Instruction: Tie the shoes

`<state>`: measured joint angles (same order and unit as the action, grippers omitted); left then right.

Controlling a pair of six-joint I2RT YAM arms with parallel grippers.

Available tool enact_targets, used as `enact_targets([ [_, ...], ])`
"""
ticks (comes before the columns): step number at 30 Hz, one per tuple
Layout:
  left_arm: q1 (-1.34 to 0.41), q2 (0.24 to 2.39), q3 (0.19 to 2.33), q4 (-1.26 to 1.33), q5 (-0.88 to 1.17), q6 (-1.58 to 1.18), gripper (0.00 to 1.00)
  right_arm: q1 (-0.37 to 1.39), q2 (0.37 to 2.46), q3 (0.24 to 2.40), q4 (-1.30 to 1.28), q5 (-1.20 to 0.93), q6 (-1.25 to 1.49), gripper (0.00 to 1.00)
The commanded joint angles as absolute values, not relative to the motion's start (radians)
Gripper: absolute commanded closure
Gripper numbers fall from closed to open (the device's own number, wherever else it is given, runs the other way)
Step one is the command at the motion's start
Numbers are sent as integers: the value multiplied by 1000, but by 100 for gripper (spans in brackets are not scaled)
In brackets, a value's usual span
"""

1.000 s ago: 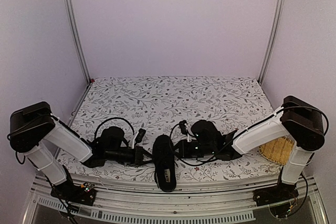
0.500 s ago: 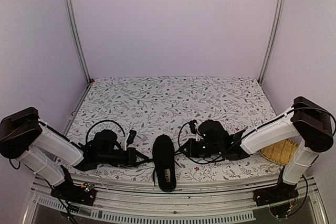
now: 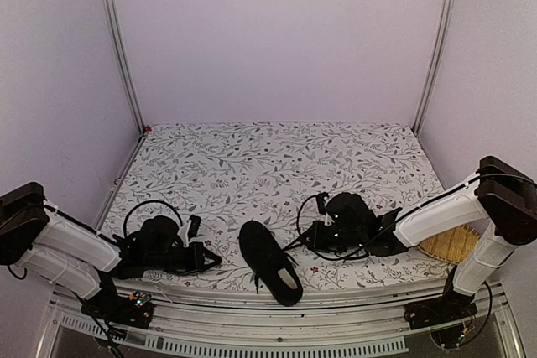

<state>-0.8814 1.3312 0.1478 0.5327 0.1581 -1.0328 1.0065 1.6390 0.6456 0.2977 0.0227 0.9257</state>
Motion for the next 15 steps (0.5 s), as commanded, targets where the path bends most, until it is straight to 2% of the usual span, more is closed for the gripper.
enact_targets([
  [1, -869, 1311, 170, 528, 173, -988, 100, 989, 1615, 649, 332, 8, 866, 98],
  [2, -869, 1308, 176, 546, 186, -974, 99, 988, 1615, 650, 349, -10, 854, 98],
  [4, -868, 1296, 191, 561, 210, -945, 82, 989, 1614, 660, 373, -49, 820, 95],
  [6, -868, 1281, 215, 558, 235, -916, 65, 989, 1606, 669, 375, -65, 797, 80],
  [10, -866, 1234, 244, 501, 215, -853, 36, 989, 1556, 666, 355, -31, 778, 38],
  [13, -851, 1192, 253, 454, 213, -812, 27, 986, 1514, 673, 298, -3, 752, 18],
  [15, -829, 1171, 275, 395, 218, -776, 23, 970, 1489, 680, 251, 1, 730, 12],
])
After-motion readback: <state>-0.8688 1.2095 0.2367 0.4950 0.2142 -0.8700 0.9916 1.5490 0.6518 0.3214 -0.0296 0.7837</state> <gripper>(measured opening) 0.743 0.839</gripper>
